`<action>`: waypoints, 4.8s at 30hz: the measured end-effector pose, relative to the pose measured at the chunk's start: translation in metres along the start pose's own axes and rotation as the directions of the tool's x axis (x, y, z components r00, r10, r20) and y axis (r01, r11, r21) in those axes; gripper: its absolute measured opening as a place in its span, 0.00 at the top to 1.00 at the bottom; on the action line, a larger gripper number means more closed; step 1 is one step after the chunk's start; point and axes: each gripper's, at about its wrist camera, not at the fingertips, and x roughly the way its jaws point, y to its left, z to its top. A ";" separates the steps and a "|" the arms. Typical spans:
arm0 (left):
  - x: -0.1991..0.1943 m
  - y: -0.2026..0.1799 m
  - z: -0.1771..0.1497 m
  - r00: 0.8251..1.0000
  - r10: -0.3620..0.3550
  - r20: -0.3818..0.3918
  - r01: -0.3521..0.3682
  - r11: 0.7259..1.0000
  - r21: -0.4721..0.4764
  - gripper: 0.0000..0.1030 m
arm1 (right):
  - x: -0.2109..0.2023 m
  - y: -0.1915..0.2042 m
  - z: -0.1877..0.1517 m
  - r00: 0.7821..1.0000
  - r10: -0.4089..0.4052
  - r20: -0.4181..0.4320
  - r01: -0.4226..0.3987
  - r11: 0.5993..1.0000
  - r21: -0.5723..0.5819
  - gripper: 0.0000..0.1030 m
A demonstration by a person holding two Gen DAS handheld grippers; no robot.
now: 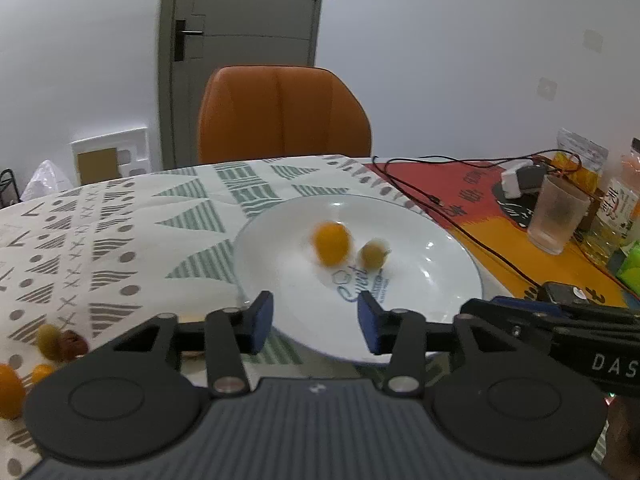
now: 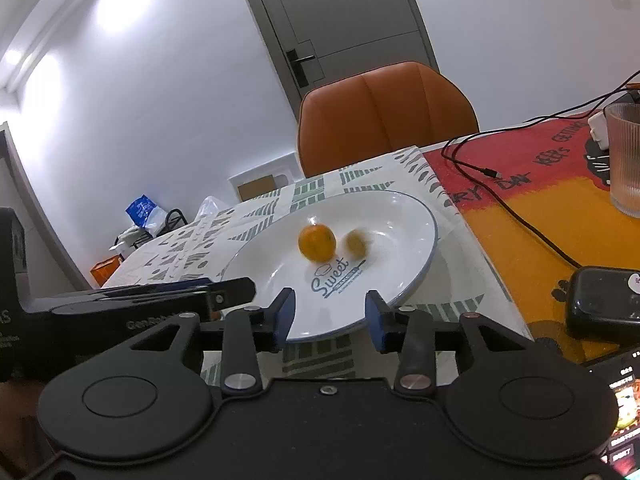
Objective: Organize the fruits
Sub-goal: 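Open the right tool over the plate while the left tool releases its fruit there, then move both open tools back from the plate toward the fruit pile, then grasp a dark red plum with the right tool while the left tool grasps a small yellow citrus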
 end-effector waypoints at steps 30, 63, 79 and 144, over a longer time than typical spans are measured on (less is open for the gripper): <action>-0.070 0.092 -0.032 0.979 0.205 0.011 -0.201 0.968 -0.153 0.24 | 0.009 0.051 -0.009 0.997 0.057 -0.046 -0.060 0.996 -0.060 0.51; -0.106 0.166 -0.065 0.960 0.280 0.001 -0.267 0.918 -0.292 0.08 | 0.045 0.141 -0.030 0.971 0.190 -0.144 -0.215 0.960 -0.178 0.00; -0.108 0.176 -0.070 0.981 0.194 0.002 -0.184 0.934 -0.308 0.30 | 0.072 0.170 -0.039 0.941 0.244 -0.235 -0.293 0.934 -0.203 0.47; -0.066 0.113 -0.036 0.999 0.050 -0.001 -0.049 0.980 -0.192 0.80 | 0.032 0.096 0.000 0.986 0.132 -0.102 -0.147 0.977 -0.157 0.78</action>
